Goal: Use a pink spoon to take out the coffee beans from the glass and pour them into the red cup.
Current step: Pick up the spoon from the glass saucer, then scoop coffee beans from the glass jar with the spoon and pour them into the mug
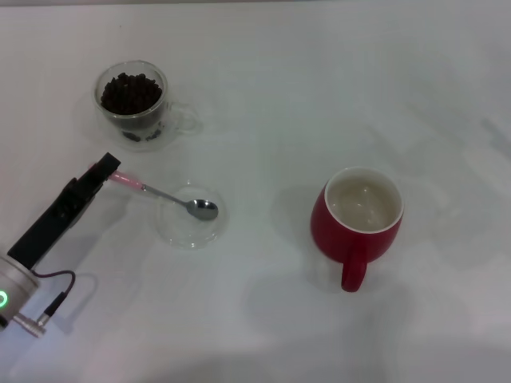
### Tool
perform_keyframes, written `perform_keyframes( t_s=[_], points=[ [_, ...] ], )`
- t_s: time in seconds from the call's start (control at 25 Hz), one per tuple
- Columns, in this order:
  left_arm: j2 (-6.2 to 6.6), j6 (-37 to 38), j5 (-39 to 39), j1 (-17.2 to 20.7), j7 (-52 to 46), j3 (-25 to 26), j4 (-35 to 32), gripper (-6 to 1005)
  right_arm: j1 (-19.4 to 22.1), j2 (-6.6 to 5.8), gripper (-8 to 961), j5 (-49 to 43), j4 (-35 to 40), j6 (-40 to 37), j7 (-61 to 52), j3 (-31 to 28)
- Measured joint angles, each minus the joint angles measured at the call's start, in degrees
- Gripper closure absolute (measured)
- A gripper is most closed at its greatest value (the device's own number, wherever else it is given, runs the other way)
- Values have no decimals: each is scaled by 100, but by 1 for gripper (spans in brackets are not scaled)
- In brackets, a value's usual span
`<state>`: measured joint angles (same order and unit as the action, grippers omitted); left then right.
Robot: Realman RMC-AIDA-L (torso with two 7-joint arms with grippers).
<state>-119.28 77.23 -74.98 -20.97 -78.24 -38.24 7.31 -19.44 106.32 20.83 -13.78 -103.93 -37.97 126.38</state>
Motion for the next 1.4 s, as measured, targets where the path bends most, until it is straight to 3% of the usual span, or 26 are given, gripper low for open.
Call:
perform_keyframes(
  t_s=[0.4,0.64,0.84,1.0,1.16,1.4],
  points=[
    [49,890,-20,431,-430,-202,-945,873,-1,100,146,44,-25,-170,0,7],
    [125,1395,-8,919,-1307,-197,-2594,873,-1,155,147,45,-35,-411,0,50],
    [422,1601,-42,999,-1916,-181,-3624,874,-8,204,147,21,-38,-577,-1,69],
    [748,1412,-65,769,-2214,-182,-3708,874,-6,262,147,12,-16,-736,-4,71],
    [1028,761,-369,361,-2450,-190,-3722,874,2,358,148,12,-21,-927,2,71],
    [1197,94,-1115,-379,-2807,-207,-3728,873,2,463,148,8,-36,-1205,-3,81]
  ],
)
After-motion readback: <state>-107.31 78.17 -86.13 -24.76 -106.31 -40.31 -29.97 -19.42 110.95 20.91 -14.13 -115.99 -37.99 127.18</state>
